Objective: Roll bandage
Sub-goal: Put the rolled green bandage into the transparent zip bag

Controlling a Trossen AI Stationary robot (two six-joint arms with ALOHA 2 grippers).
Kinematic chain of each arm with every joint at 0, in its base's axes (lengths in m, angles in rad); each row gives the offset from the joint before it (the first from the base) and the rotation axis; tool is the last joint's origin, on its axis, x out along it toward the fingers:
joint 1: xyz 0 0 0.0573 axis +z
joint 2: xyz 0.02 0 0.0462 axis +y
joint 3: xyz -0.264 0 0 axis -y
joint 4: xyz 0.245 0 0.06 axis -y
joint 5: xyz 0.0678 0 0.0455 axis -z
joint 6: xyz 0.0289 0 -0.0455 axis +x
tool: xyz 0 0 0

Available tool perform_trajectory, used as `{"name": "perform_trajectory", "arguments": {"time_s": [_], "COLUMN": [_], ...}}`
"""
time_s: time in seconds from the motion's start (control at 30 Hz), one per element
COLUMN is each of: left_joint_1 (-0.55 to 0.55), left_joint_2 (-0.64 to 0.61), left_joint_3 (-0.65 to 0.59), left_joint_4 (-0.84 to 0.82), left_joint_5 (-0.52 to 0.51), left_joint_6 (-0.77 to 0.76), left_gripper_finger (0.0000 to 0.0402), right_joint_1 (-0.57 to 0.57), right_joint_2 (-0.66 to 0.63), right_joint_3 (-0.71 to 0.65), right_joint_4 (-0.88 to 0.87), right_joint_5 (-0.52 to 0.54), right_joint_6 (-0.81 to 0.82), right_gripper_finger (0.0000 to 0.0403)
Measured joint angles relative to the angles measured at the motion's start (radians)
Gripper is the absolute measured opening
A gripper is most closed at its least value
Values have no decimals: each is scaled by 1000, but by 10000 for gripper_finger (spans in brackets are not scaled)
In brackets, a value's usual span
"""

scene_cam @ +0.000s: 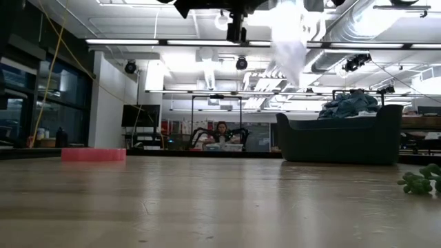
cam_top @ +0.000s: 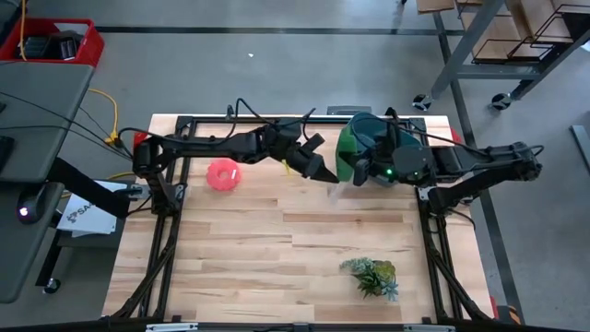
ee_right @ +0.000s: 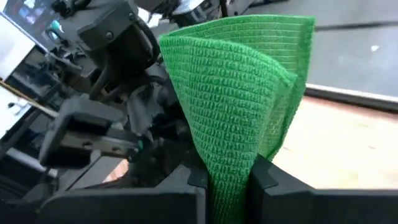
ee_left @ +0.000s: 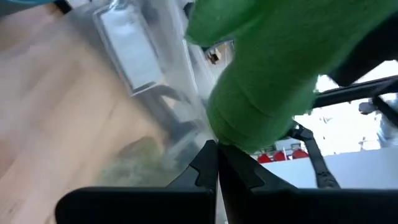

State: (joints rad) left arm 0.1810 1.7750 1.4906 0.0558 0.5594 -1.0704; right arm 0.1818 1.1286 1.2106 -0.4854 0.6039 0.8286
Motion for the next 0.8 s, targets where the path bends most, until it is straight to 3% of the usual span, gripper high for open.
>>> {"name": "perform_trajectory", "arguments": {"time_s": [0.43,0.6,0.8], "left_joint_1": [49,41,32], "left_joint_2": [-45,-45,-45], "left_joint_3": [4,4,4], "left_joint_4": [186,223,426], "left_joint_5": [28,-66,-215], "left_joint_6": [-163,-199,-275], "left_gripper_finger": [0,0,0], "right_joint_1": [4,5,4], "right_joint_2": [-23,-25,-25], "right_joint_3": [-2,-2,-2], "right_joint_4": [46,201,321], "right_joint_5": [188,257,268], "right_joint_6": [-86,-176,-240], "right_gripper_finger": [28,28,28]}}
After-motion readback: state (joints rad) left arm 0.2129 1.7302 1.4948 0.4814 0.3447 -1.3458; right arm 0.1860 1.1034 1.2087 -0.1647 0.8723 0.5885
